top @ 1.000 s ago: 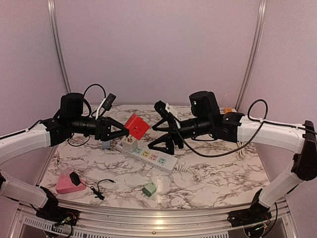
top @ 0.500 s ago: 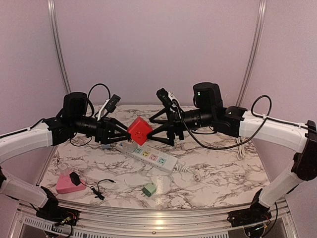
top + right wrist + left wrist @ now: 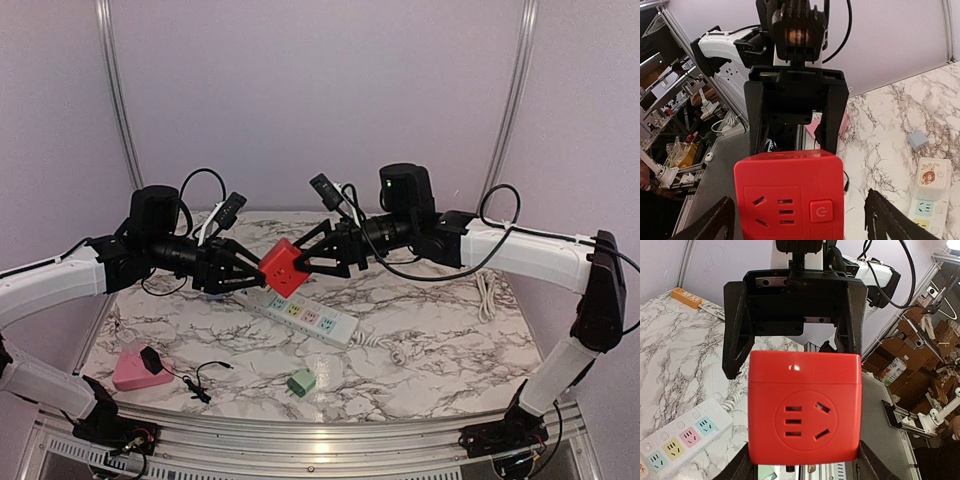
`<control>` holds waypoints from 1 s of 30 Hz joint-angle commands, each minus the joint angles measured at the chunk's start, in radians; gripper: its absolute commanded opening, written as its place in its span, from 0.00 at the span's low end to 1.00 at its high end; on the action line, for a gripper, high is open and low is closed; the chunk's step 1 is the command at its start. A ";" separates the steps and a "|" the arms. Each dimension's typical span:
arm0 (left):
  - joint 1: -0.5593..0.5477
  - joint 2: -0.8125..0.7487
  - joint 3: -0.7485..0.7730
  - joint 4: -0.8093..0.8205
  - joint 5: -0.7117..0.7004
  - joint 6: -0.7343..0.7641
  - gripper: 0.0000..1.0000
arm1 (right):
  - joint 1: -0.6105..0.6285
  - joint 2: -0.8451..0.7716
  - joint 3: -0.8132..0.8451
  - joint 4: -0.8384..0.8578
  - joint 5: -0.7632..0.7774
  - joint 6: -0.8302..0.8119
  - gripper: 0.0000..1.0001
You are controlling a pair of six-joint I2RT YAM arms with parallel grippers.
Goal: Insert the plug
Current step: Pass from the left arm to the right
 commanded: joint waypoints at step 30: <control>-0.014 0.048 0.072 0.001 0.004 0.018 0.35 | 0.034 0.041 0.075 -0.051 -0.093 -0.037 0.06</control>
